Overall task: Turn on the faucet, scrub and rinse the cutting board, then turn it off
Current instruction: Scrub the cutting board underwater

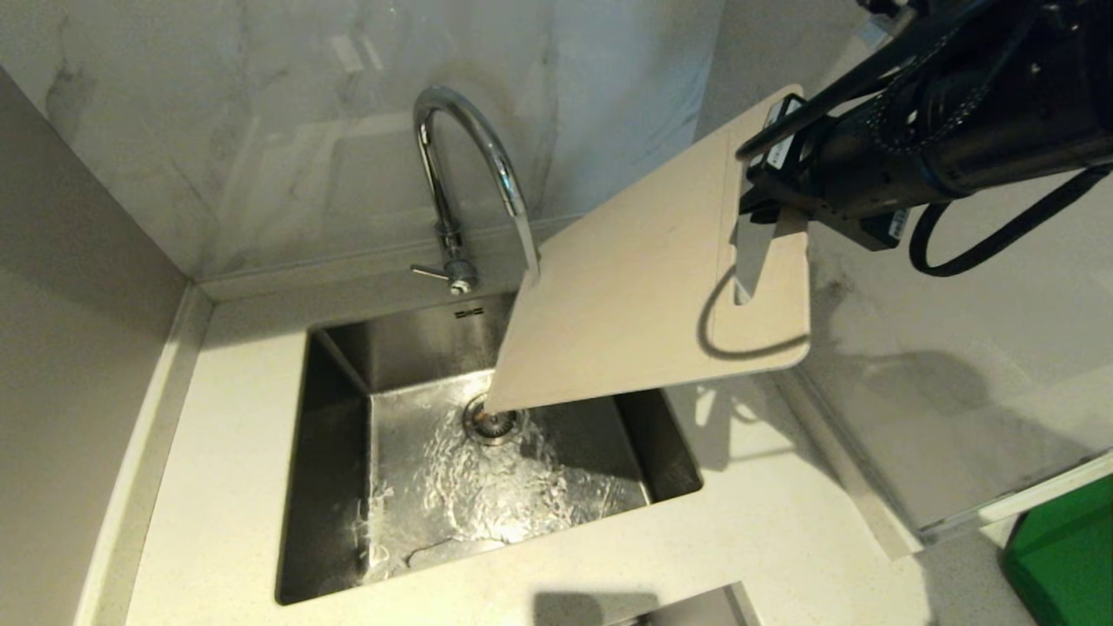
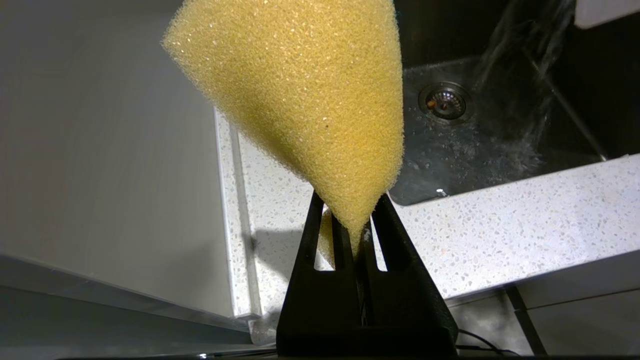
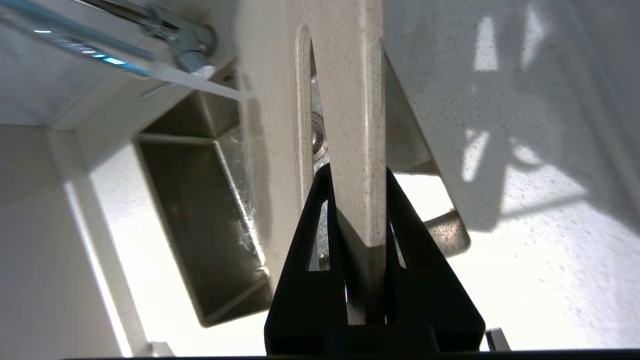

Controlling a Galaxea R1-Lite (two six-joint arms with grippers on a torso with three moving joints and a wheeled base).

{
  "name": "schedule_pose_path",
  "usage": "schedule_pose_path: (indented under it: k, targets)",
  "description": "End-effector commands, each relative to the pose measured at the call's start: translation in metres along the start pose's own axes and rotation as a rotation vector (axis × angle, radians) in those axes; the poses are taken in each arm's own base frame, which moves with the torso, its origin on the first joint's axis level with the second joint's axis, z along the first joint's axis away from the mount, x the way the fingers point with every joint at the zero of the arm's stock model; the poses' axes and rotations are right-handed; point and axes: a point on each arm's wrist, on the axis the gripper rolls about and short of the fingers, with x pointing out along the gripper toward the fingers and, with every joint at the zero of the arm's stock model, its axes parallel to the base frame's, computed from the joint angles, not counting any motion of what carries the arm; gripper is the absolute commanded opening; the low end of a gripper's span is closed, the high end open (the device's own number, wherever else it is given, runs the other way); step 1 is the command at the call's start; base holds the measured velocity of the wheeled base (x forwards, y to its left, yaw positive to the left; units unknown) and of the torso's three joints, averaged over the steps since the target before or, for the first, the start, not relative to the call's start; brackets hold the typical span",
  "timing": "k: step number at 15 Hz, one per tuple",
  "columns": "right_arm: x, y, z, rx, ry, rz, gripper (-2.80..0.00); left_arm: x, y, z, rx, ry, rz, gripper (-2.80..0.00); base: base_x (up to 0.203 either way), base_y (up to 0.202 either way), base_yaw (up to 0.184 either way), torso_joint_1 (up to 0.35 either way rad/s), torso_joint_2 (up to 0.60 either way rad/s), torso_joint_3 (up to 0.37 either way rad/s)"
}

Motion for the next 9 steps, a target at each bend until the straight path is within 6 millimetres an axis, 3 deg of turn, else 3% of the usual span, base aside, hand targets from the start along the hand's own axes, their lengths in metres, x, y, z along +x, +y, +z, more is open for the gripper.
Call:
schedule_pose_path:
  k: [1, 7, 9]
  targets:
    - [-0.037, -0.002, 0.006, 0.006, -0.044, 0.013, -2.80, 0.000, 0.000, 0.000, 0.000, -0.003, 0.001, -2.80, 0.000, 0.000, 0.000, 0.000, 0.00, 0.000]
    - [-0.086, -0.010, 0.005, 0.005, -0.068, -0.006, -2.80, 0.000, 0.000, 0.000, -0.001, -0.003, 0.001, -2.80, 0.000, 0.000, 0.000, 0.000, 0.00, 0.000]
    - [-0.092, -0.015, -0.001, 0.003, -0.053, -0.020, -2.80, 0.000, 0.000, 0.000, -0.001, -0.003, 0.001, -2.80, 0.000, 0.000, 0.000, 0.000, 0.00, 0.000]
